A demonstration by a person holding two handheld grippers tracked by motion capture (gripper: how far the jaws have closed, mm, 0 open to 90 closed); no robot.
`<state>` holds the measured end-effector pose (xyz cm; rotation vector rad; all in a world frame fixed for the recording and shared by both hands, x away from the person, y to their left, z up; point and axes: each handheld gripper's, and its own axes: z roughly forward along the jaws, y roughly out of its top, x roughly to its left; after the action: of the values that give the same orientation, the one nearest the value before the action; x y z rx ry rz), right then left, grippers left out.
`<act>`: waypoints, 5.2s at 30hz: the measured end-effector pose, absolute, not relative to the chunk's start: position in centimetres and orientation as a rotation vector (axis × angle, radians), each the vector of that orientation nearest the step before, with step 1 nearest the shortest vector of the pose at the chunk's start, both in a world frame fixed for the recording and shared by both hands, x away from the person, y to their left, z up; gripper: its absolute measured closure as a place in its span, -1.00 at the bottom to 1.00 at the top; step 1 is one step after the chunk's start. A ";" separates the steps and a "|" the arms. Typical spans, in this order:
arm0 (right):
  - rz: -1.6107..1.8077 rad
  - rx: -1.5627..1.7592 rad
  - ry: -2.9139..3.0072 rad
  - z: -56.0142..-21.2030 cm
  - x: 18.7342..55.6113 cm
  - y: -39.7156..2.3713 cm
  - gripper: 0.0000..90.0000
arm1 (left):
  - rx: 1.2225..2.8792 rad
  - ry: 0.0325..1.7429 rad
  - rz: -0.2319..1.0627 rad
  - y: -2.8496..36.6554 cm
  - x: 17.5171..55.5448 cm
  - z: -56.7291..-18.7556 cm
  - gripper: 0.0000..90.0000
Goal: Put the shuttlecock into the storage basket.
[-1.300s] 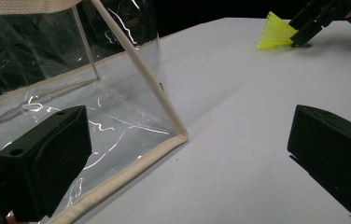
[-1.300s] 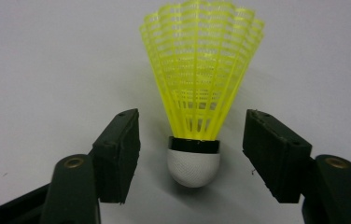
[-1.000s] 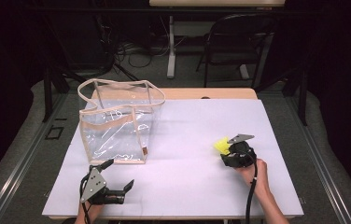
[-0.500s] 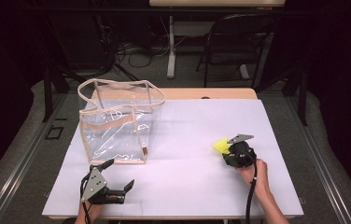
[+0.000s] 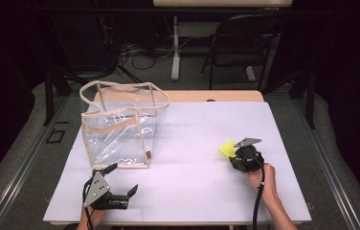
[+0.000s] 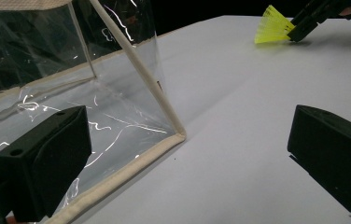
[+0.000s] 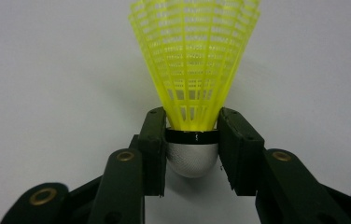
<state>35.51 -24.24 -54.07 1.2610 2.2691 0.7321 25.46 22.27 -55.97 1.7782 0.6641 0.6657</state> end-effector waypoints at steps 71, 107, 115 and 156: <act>0.797 1.213 2.164 -48.5 33.5 -24.8 0.42 | 1.776 0.678 0.658 22.5 25.5 -55.9 -1.00; 0.786 1.142 2.122 -44.0 33.6 -24.4 0.42 | 1.770 0.688 0.652 22.6 25.5 -55.8 -1.00; 0.779 1.128 2.117 -43.2 33.7 -24.4 0.42 | 1.770 0.688 0.652 22.6 25.5 -55.8 -1.00; 0.813 1.059 2.096 -39.9 34.7 -23.2 0.42 | 1.769 0.683 0.650 22.6 25.5 -55.8 -1.00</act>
<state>34.69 -23.19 -39.92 1.0590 2.0962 0.8129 25.48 22.57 -55.82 1.7690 0.6830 0.6495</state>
